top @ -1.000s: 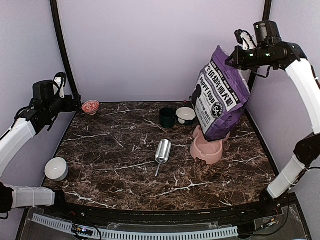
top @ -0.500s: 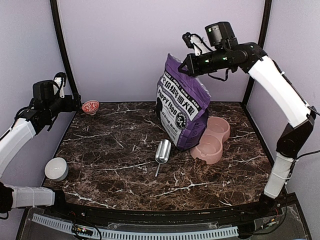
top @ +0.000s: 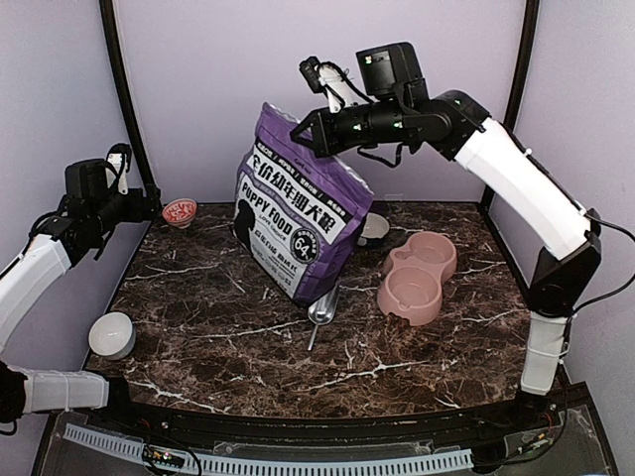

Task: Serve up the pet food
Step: Place the pet food bag at the center of the board.

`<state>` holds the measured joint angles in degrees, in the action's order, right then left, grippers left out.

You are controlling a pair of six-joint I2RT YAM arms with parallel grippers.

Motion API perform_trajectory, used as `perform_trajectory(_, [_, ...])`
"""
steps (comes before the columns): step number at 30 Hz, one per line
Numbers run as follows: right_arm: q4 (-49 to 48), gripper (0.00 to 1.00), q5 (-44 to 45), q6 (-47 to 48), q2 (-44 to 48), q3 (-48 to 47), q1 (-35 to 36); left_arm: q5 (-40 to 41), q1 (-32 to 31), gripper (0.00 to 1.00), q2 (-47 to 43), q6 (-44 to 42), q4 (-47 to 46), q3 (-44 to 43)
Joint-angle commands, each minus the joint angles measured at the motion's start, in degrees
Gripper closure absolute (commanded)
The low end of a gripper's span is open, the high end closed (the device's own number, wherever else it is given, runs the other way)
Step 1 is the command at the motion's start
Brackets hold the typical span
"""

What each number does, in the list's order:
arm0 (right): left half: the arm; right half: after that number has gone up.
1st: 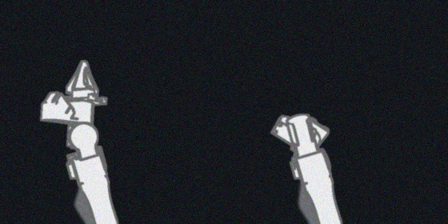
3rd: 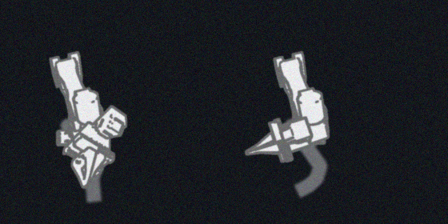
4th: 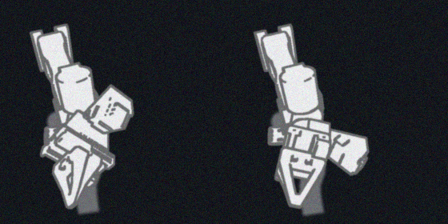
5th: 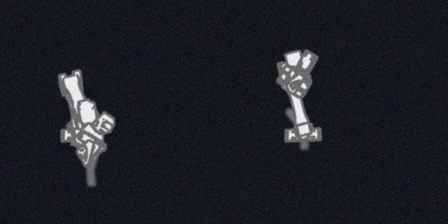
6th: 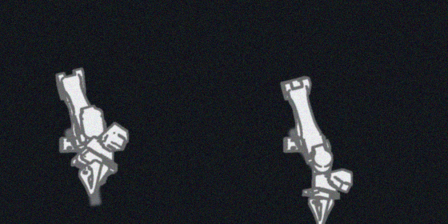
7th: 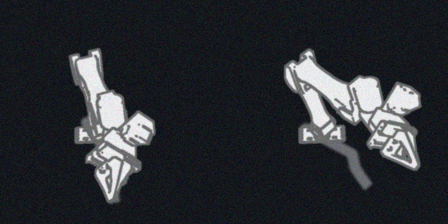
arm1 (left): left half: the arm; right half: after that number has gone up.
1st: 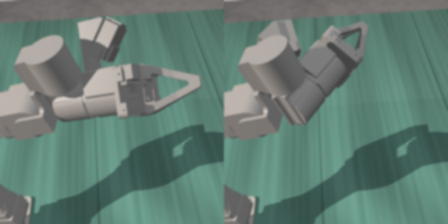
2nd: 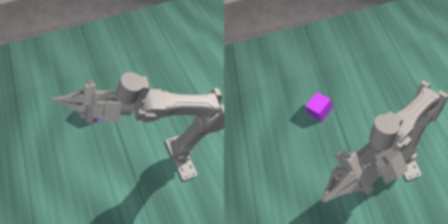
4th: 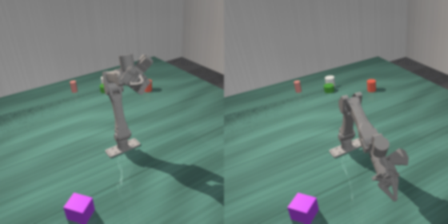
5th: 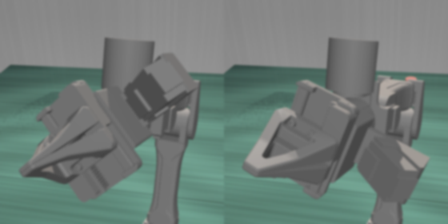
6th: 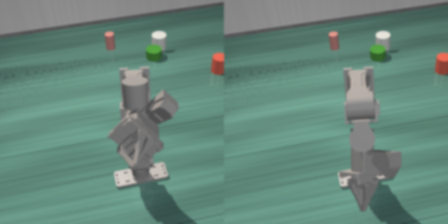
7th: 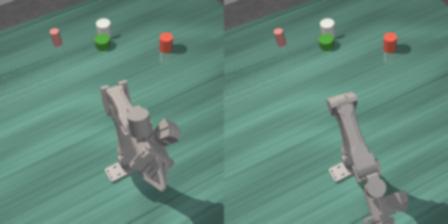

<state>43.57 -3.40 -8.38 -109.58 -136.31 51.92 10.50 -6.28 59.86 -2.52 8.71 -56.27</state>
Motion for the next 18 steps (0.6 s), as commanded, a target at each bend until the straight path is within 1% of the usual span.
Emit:
perform_trajectory(1, [-39.1, 1.00, 1.9, 0.6, 3.4, -8.5, 1.8, 0.3, -0.1, 0.01, -1.9, 0.2, -0.5, 0.3])
perform_trajectory(12, [-47.3, 1.00, 7.8, 0.4, -4.9, -10.4, 4.9, 0.7, -0.1, 0.01, -2.5, 0.0, -0.7, 0.5])
perform_trajectory(18, [-49.7, 1.00, 14.2, 2.7, -8.5, -8.8, 5.2, 0.9, -0.1, 0.01, -2.7, -0.3, -0.8, 0.6])
